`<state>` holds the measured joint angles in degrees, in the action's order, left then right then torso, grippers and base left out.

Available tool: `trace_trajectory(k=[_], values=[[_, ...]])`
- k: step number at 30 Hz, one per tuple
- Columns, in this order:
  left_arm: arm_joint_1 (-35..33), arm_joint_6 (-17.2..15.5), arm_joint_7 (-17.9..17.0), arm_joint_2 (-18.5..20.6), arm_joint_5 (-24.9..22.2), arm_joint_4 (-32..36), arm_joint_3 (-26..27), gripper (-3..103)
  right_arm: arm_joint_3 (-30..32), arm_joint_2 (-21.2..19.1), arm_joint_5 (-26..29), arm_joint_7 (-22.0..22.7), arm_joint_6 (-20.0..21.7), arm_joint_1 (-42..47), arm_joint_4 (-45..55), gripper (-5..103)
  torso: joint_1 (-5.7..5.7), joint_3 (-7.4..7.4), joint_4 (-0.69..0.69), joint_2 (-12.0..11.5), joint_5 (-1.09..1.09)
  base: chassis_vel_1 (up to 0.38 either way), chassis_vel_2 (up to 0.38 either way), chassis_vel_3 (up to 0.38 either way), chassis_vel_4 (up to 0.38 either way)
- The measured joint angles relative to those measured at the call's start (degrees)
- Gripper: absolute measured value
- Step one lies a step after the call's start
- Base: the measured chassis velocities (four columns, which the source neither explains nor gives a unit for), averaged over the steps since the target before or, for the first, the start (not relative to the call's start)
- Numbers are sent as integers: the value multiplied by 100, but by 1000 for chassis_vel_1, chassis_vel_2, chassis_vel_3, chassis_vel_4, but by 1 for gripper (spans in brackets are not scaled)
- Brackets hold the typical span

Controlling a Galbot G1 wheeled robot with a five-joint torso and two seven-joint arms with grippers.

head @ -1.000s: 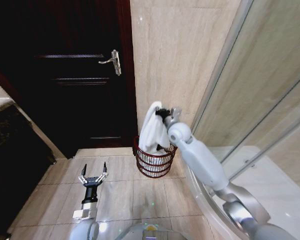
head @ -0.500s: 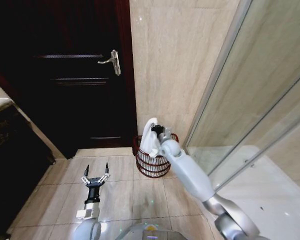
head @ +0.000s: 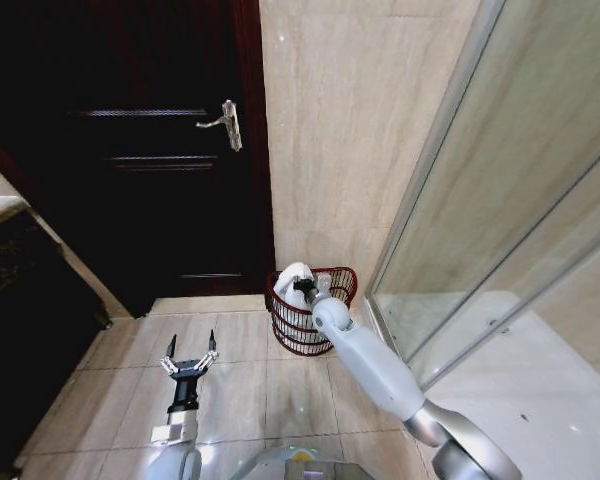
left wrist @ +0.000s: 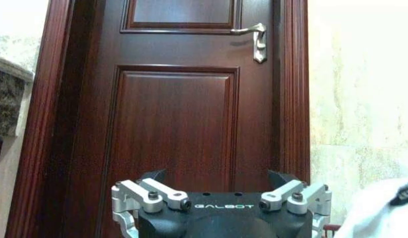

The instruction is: Discard the used towel into the hamper.

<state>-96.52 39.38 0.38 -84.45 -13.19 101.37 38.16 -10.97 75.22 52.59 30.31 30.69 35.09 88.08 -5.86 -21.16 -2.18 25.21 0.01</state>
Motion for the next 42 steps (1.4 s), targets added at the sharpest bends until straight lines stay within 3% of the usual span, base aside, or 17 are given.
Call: trace_trajectory(k=[3,7,12,22,32,42], values=[[-4,10,-3,6,-27,0,11,100,-56,-165,666,239,664,-323,7,4,0,0,-1,0,-1,0,0,0,0],[-11,20,-4,24,-47,-20,17,100,-124,-247,1307,421,1095,-619,-117,4,0,0,0,0,0,0,0,0,0],[-1,42,-6,41,-87,-92,34,100,-328,-244,1548,396,1143,-989,-543,4,0,0,0,0,-2,0,0,0,0],[6,76,-16,29,-107,-168,58,100,-586,415,1274,-60,1144,-1445,-1856,4,0,-1,-2,0,-1,0,0,0,0],[4,87,-20,-16,-108,-147,49,100,-640,634,1261,-195,1140,-1314,-2233,4,0,-1,0,0,-2,0,0,0,0],[-37,45,-9,-120,-74,79,31,100,-546,897,905,-526,998,-1136,-2541,4,0,-1,0,0,-1,0,0,0,0]])
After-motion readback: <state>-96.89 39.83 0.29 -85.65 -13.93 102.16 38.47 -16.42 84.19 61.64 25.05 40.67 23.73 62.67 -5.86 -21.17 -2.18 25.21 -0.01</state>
